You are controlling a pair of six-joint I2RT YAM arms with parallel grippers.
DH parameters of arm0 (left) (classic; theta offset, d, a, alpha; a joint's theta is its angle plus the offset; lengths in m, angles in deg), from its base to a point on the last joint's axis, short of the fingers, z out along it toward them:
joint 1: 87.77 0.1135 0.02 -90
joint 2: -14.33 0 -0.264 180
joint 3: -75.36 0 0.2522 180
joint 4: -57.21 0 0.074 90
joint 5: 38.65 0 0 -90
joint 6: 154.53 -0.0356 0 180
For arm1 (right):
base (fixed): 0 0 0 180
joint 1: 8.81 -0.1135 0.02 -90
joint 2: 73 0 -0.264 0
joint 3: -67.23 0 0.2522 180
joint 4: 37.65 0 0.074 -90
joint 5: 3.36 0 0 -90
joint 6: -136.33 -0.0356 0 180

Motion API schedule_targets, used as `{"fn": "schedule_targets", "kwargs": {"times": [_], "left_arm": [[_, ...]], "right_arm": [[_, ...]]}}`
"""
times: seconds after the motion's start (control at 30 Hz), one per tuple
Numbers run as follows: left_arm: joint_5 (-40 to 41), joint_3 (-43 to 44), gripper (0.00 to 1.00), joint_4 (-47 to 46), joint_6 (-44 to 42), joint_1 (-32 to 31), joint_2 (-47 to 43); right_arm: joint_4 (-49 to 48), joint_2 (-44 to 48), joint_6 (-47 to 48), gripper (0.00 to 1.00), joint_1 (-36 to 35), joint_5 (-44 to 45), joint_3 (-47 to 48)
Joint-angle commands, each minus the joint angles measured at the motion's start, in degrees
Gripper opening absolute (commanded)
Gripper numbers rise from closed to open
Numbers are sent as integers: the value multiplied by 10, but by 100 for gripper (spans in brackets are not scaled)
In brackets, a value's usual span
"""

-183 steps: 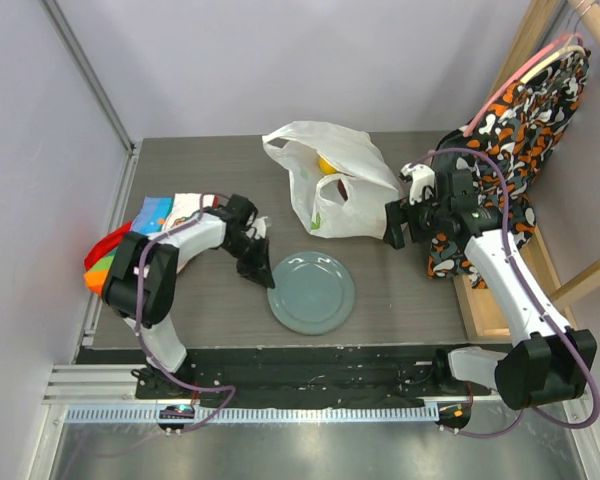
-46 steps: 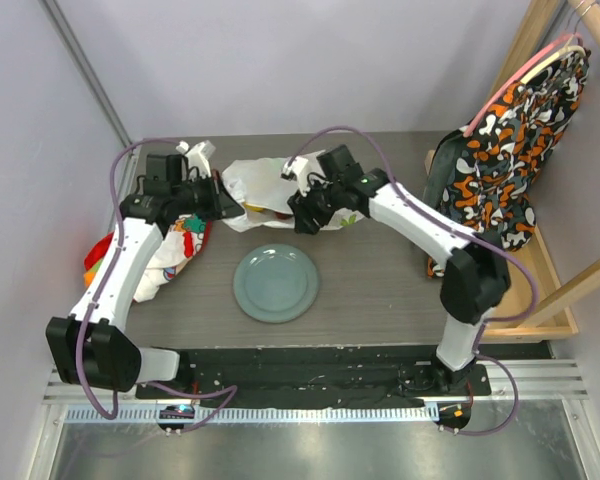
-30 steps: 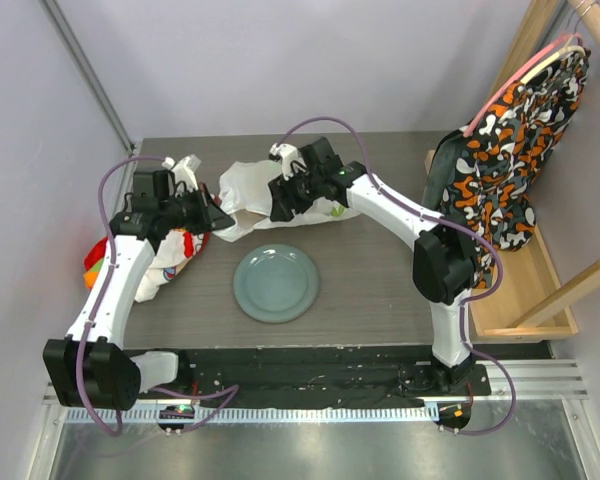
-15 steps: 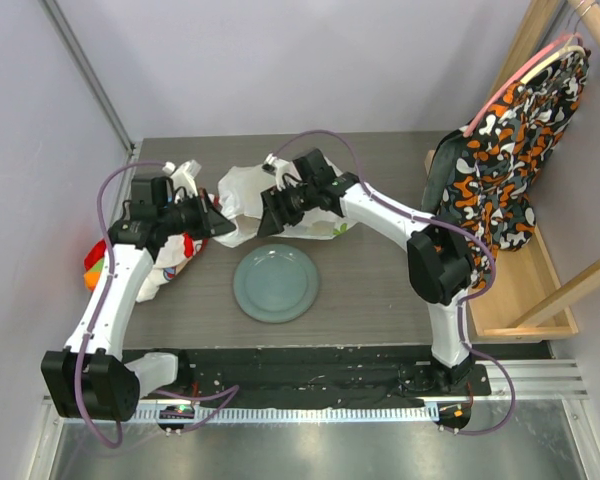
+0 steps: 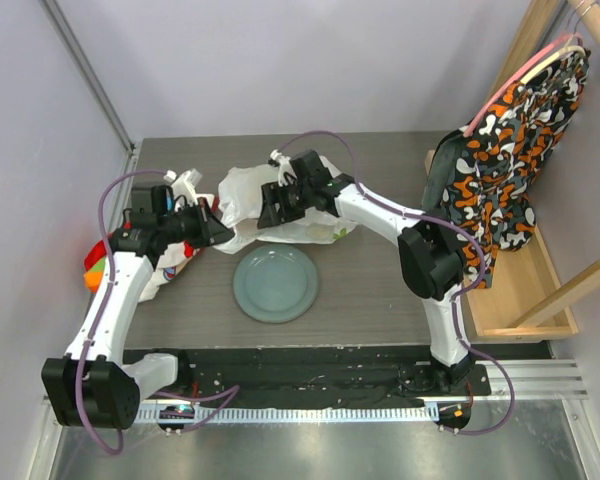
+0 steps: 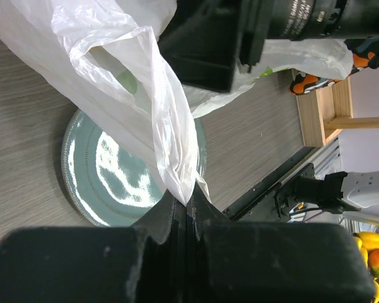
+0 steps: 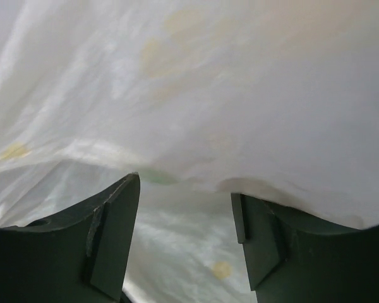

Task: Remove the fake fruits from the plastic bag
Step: Adjust the plastic bag at the center of the board.

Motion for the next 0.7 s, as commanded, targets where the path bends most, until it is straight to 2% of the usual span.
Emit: {"fn": "schedule_targets", "kwargs": {"times": [0.0,0.17,0.3,0.43,0.5,0.57,0.67], "left_arm": [[-41,5,0,-11,-8,3,-20],[-124,5,0,-19,12,5,-33],[-148,16,0,7,2,5,-53],[-137,13,0,43,-16,5,-81],[-92,-7,0,50,-25,5,-96],[-66,-29,9,37,-22,10,-98],[-58,-53,16,2,6,21,-94]], "right_arm": [[-17,11,-13,68,0,219,33],[-15,1,30,77,-6,395,93],[-28,5,73,79,-12,440,104],[-31,38,95,77,-25,405,58],[-31,52,107,75,-34,352,22],[-30,64,112,72,-47,319,-3],[-25,68,117,69,-66,305,-15]]}}
